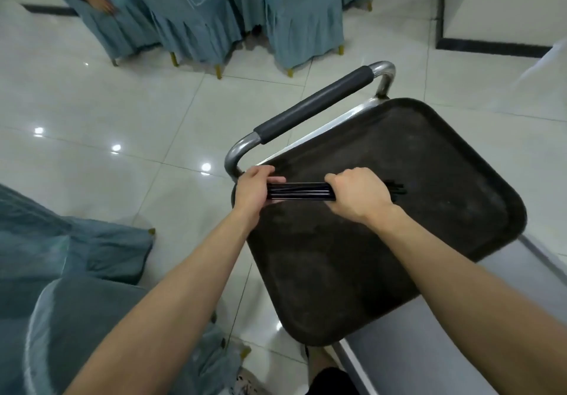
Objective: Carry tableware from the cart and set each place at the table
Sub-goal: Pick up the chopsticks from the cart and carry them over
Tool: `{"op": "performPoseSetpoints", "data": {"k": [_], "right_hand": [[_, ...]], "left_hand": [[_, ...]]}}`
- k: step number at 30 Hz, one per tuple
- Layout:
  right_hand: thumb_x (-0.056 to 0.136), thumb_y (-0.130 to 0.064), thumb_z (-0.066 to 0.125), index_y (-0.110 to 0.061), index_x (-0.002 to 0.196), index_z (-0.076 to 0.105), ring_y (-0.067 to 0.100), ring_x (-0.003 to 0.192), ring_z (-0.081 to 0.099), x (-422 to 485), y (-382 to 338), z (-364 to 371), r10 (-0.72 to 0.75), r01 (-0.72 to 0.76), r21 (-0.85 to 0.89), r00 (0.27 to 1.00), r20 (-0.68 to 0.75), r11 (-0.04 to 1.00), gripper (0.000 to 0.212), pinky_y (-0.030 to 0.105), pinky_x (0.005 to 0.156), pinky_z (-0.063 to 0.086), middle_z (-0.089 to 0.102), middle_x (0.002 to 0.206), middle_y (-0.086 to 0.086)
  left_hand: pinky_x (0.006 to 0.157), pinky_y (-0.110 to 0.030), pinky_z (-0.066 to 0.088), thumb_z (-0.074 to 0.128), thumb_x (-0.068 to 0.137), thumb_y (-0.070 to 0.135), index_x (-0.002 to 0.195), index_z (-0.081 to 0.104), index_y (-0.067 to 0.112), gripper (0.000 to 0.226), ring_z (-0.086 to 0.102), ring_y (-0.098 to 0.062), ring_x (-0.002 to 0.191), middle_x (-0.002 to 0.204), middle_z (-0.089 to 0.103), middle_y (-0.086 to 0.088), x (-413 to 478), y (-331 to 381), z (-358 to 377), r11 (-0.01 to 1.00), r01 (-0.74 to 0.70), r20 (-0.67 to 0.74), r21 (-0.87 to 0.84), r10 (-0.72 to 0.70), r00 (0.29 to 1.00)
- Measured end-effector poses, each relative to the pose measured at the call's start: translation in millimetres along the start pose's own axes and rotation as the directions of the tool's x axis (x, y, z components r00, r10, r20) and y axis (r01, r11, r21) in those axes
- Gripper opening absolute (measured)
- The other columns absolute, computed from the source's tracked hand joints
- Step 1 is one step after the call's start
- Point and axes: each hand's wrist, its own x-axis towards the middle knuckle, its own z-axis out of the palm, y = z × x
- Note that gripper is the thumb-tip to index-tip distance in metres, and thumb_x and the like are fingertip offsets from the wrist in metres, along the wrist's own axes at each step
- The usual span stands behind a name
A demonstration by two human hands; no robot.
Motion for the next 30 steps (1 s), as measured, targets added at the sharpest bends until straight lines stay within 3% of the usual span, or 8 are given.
{"op": "performPoseSetpoints", "data": {"k": [3, 5, 8, 11, 13, 17, 24, 30], "right_hand": [[0.095, -0.040, 0.058, -0.022, 0.094, 0.063, 0.031, 0.073, 0.067, 9, -34, -9, -0.078, 0.078, 0.004, 0.997, 0.016, 0.997, 0.019, 0.039, 0.065, 0.046, 0.070, 0.082, 0.003], [0.096, -0.037, 0.057, -0.021, 0.095, 0.065, 0.032, 0.077, 0.067, 15, -60, -15, -0.129, 0.129, 0.002, 0.991, 0.042, 0.992, 0.018, 0.039, 0.066, 0.043, 0.070, 0.085, 0.004], [0.097, -0.034, 0.055, -0.021, 0.098, 0.066, 0.030, 0.072, 0.061, 22, -108, -22, -0.211, 0.213, -0.026, 0.976, 0.046, 0.977, 0.017, 0.038, 0.065, 0.039, 0.063, 0.080, 0.002], [0.098, -0.032, 0.056, -0.021, 0.099, 0.066, 0.026, 0.064, 0.049, 31, -151, -29, -0.281, 0.281, -0.036, 0.960, 0.002, 0.959, 0.014, 0.037, 0.063, 0.038, 0.048, 0.072, -0.004], [0.097, -0.029, 0.055, -0.021, 0.097, 0.064, 0.027, 0.063, 0.049, 35, -189, -35, -0.351, 0.349, -0.057, 0.936, -0.016, 0.935, 0.012, 0.036, 0.061, 0.039, 0.048, 0.071, -0.003], [0.097, -0.030, 0.055, -0.018, 0.096, 0.063, 0.029, 0.063, 0.046, 38, -260, -43, -0.455, 0.451, -0.063, 0.889, -0.059, 0.890, 0.014, 0.036, 0.060, 0.035, 0.046, 0.071, -0.001], [0.085, -0.030, 0.073, -0.016, 0.102, 0.052, 0.027, 0.075, 0.056, 38, -365, -43, -0.444, 0.449, -0.011, 0.880, -0.172, 0.894, 0.031, 0.037, 0.061, 0.039, 0.059, 0.089, 0.003], [0.090, -0.020, 0.074, -0.009, 0.137, 0.053, 0.032, 0.107, 0.063, 40, -460, -39, -0.370, 0.357, 0.437, 0.927, -0.060, 0.825, 0.053, 0.038, 0.085, 0.052, 0.063, 0.123, 0.013]], "left_hand": [[0.064, -0.039, 0.066, 0.060, 0.109, 0.031, 0.115, 0.069, 0.016, 0.019, 0.081, -0.026, 0.084, 0.097, 0.080, -0.010, -16, -3, -39, 0.999, -0.025, -0.040, 0.041, 0.027, 0.999], [0.062, -0.037, 0.065, 0.061, 0.104, 0.050, 0.102, 0.074, 0.025, 0.028, 0.079, -0.019, 0.079, 0.091, 0.079, 0.002, -28, -3, -73, 0.909, -0.181, -0.082, 0.376, 0.227, 0.970], [0.075, -0.030, 0.056, 0.051, 0.089, 0.084, 0.104, 0.070, 0.039, 0.051, 0.069, -0.001, 0.086, 0.093, 0.074, 0.020, -55, 1, -129, 0.491, -0.323, 0.076, 0.809, 0.458, 0.886], [0.074, -0.033, 0.056, 0.057, 0.072, 0.092, 0.111, 0.061, 0.038, 0.067, 0.066, -0.011, 0.081, 0.090, 0.070, 0.016, -80, -2, -165, 0.054, -0.366, 0.323, 0.929, 0.363, 0.874], [0.070, -0.036, 0.055, 0.062, 0.077, 0.081, 0.098, 0.057, 0.032, 0.054, 0.065, -0.021, 0.077, 0.083, 0.066, 0.009, -94, -14, -197, -0.129, -0.297, 0.323, 0.946, 0.383, 0.865], [0.062, -0.036, 0.049, 0.055, 0.097, 0.053, 0.090, 0.064, 0.025, 0.030, 0.065, -0.028, 0.074, 0.081, 0.067, -0.001, -120, -37, -267, -0.130, -0.101, 0.152, 0.986, 0.475, 0.867], [0.064, -0.038, 0.051, 0.054, 0.098, 0.048, 0.090, 0.071, 0.024, 0.029, 0.066, -0.031, 0.073, 0.079, 0.068, -0.003, -196, -72, -386, 0.019, 0.114, -0.108, 0.993, 0.515, 0.850], [0.064, -0.037, 0.048, 0.059, 0.093, 0.042, 0.089, 0.070, 0.025, 0.021, 0.068, -0.036, 0.079, 0.077, 0.066, -0.006, -269, -121, -478, 0.169, 0.296, -0.341, 0.940, 0.477, 0.810]]}}
